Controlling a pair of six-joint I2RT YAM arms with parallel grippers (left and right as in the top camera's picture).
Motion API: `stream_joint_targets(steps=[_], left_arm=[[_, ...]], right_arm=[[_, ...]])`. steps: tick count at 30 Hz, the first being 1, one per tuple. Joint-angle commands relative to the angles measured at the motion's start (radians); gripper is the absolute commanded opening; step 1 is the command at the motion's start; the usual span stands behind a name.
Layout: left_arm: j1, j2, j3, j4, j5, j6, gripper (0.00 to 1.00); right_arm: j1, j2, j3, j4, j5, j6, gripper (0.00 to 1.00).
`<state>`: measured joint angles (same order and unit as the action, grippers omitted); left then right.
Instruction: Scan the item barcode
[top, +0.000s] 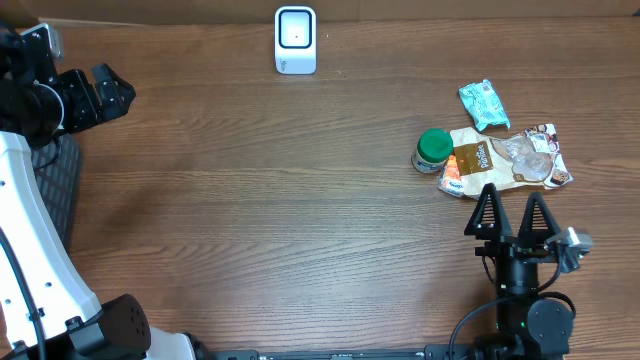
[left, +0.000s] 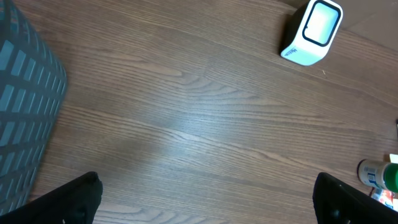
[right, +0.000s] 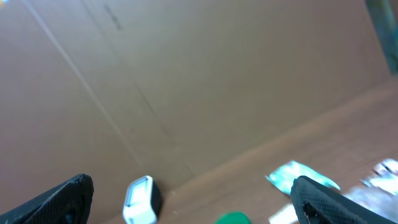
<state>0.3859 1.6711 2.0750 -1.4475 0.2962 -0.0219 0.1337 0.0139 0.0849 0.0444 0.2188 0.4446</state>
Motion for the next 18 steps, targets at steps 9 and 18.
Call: stream_joint_targets(steps=[9,18], left_arm=[[-0.006,-0.007,0.014,0.001,0.008,0.019,1.0],[-0.006,-0.007,0.014,0.001,0.008,0.019,1.0]], right_arm=[[0.008,-0.011,-0.077,-0.081,0.039,0.001,1.0],[0.008,-0.011,-0.077,-0.103,0.039,-0.116,1.0]])
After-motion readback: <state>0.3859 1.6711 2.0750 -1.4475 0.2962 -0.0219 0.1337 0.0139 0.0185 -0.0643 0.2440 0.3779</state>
